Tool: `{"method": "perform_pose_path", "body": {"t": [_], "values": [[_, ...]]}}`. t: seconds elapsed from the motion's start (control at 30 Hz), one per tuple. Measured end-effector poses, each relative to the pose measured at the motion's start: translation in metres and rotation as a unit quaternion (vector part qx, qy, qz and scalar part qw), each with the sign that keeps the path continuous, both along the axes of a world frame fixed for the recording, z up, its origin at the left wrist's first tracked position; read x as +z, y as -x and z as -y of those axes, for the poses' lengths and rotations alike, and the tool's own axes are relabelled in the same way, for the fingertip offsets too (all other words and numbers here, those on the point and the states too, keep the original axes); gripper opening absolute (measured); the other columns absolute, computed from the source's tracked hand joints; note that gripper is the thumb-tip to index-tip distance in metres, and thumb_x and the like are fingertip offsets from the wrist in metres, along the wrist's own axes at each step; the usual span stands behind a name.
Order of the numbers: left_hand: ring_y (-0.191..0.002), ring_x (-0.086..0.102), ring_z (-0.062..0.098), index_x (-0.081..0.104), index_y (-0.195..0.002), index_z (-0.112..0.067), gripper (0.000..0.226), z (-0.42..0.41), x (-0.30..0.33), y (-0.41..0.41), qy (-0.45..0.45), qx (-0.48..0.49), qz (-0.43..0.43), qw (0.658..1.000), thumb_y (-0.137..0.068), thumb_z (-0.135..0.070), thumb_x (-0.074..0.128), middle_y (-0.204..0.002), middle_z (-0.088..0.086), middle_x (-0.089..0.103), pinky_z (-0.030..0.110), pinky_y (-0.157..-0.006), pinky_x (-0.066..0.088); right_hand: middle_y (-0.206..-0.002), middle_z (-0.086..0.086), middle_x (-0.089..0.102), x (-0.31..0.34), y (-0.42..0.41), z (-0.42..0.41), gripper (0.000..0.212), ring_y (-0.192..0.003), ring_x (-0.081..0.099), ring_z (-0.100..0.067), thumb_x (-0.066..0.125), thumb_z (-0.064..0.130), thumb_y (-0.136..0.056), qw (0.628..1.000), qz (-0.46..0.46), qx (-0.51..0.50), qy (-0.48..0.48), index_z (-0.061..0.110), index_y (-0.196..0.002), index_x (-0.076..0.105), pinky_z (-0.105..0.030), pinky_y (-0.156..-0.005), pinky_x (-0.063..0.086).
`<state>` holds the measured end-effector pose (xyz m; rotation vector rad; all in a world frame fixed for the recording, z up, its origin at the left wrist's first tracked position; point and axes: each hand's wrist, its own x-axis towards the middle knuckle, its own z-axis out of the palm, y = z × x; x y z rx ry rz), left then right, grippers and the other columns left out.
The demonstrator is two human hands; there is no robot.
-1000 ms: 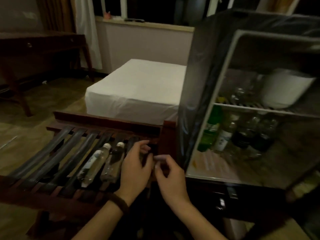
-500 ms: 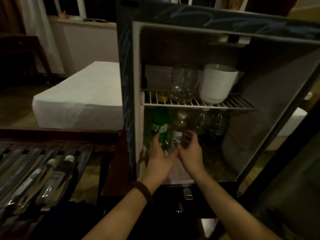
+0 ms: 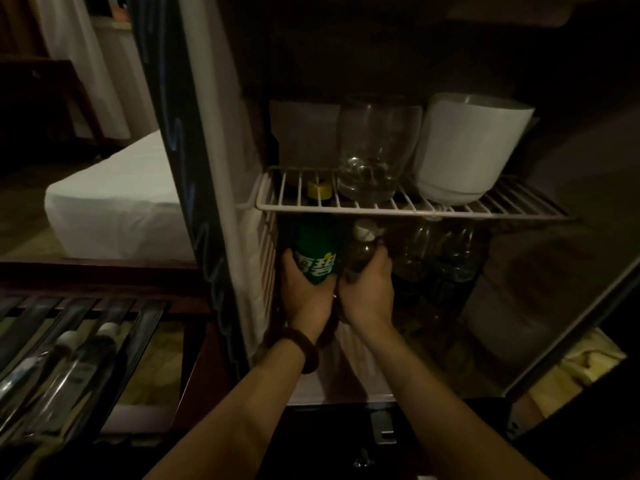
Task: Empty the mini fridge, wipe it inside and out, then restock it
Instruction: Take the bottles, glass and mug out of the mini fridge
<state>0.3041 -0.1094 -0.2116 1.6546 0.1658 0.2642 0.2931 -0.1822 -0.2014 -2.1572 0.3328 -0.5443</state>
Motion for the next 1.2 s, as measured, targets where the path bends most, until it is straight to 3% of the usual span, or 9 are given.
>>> {"method": "perform_pose_path", "body": {"t": [0.1, 0.23, 0.37, 0.47, 0.63, 0.73, 0.8, 0.97, 1.2], "values": [[-0.118, 0.046, 0.009, 0.031, -0.139, -0.025, 0.078, 0.001, -0.001, 0.01, 0.017, -0.001, 0.045, 0.999, -0.074, -0.012, 0.074, -0.135, -0.003, 0.047, 0.029, -0.1, 0.039, -0.13, -0.014, 0.046, -0.001, -0.002, 0.001, 0.061, -0.116, 0.05, -0.031, 0.065, 0.016, -0.083, 1.0, -0.022, -0.007, 0.003, 0.01, -0.134, 0.032, -0.037, -0.091, 0.044], [-0.122, 0.042, 0.005, 0.028, -0.14, -0.025, 0.076, -0.001, -0.003, 0.036, -0.007, -0.025, 0.086, 0.996, -0.079, -0.007, 0.069, -0.136, -0.006, 0.043, 0.03, -0.105, 0.036, -0.125, -0.014, 0.056, -0.002, 0.013, 0.008, 0.061, -0.114, 0.054, -0.03, 0.067, 0.011, -0.081, 0.999, -0.004, -0.003, -0.051, 0.012, -0.135, 0.037, -0.036, -0.094, 0.045], [-0.116, 0.039, -0.002, 0.029, -0.136, -0.029, 0.072, -0.013, -0.003, 0.078, -0.058, -0.047, 0.095, 0.993, -0.079, -0.008, 0.069, -0.128, -0.01, 0.044, 0.009, -0.092, 0.033, -0.127, -0.013, 0.056, -0.001, 0.058, 0.01, 0.066, -0.117, 0.053, -0.029, 0.068, 0.007, -0.08, 0.997, 0.019, 0.011, -0.078, 0.013, -0.137, 0.036, -0.034, -0.095, 0.044], [-0.119, 0.041, -0.002, 0.03, -0.13, -0.033, 0.072, -0.023, 0.002, 0.117, -0.087, -0.076, 0.133, 0.984, -0.077, -0.007, 0.071, -0.13, -0.006, 0.045, -0.002, -0.092, 0.029, -0.126, -0.013, 0.057, 0.003, 0.102, 0.008, 0.066, -0.117, 0.053, -0.03, 0.069, 0.005, -0.078, 0.996, 0.055, -0.003, -0.076, 0.011, -0.136, 0.039, -0.027, -0.087, 0.041], [-0.11, 0.053, -0.003, 0.047, -0.121, -0.031, 0.066, -0.061, 0.033, 0.181, -0.073, -0.097, 0.154, 0.981, -0.066, -0.02, 0.082, -0.116, -0.012, 0.058, 0.01, -0.088, 0.044, -0.116, -0.005, 0.061, 0.028, 0.175, -0.008, 0.069, -0.107, 0.058, -0.018, 0.077, 0.004, -0.069, 0.988, 0.114, 0.013, -0.099, 0.012, -0.13, 0.046, -0.024, -0.085, 0.046], [-0.103, 0.051, -0.015, 0.045, -0.111, -0.047, 0.068, -0.096, 0.055, 0.213, -0.076, -0.083, 0.154, 0.982, -0.06, -0.025, 0.085, -0.108, -0.024, 0.057, 0.002, -0.081, 0.04, -0.109, 0.003, 0.058, 0.05, 0.206, -0.031, 0.067, -0.098, 0.058, -0.007, 0.077, 0.002, -0.068, 0.985, 0.128, 0.06, -0.102, 0.014, -0.126, 0.047, -0.016, -0.081, 0.045], [-0.104, 0.052, -0.013, 0.044, -0.108, -0.05, 0.069, -0.123, 0.068, 0.23, -0.074, -0.072, 0.143, 0.984, -0.058, -0.029, 0.086, -0.11, -0.023, 0.057, 0.005, -0.082, 0.042, -0.11, 0.006, 0.056, 0.066, 0.22, -0.053, 0.064, -0.095, 0.056, 0.0, 0.078, 0.005, -0.068, 0.982, 0.127, 0.098, -0.099, 0.017, -0.122, 0.047, -0.012, -0.079, 0.044], [-0.102, 0.056, 0.0, 0.043, -0.115, -0.04, 0.071, -0.205, 0.089, 0.257, -0.067, -0.025, 0.107, 0.992, -0.059, -0.028, 0.085, -0.11, -0.018, 0.058, 0.018, -0.084, 0.047, -0.109, 0.006, 0.055, 0.094, 0.233, -0.133, 0.061, -0.099, 0.055, -0.008, 0.08, 0.011, -0.068, 0.973, 0.122, 0.164, -0.104, 0.027, -0.114, 0.043, -0.021, -0.082, 0.045], [-0.098, 0.054, 0.004, 0.051, -0.122, -0.025, 0.072, -0.336, 0.065, 0.249, -0.116, 0.131, 0.05, 0.983, -0.06, -0.024, 0.085, -0.105, -0.013, 0.057, 0.02, -0.083, 0.042, -0.094, 0.013, 0.059, 0.081, 0.188, -0.262, 0.053, -0.085, 0.058, -0.002, 0.077, 0.015, -0.072, 0.95, 0.039, 0.246, -0.188, 0.017, -0.116, 0.049, -0.016, -0.071, 0.045]]}}
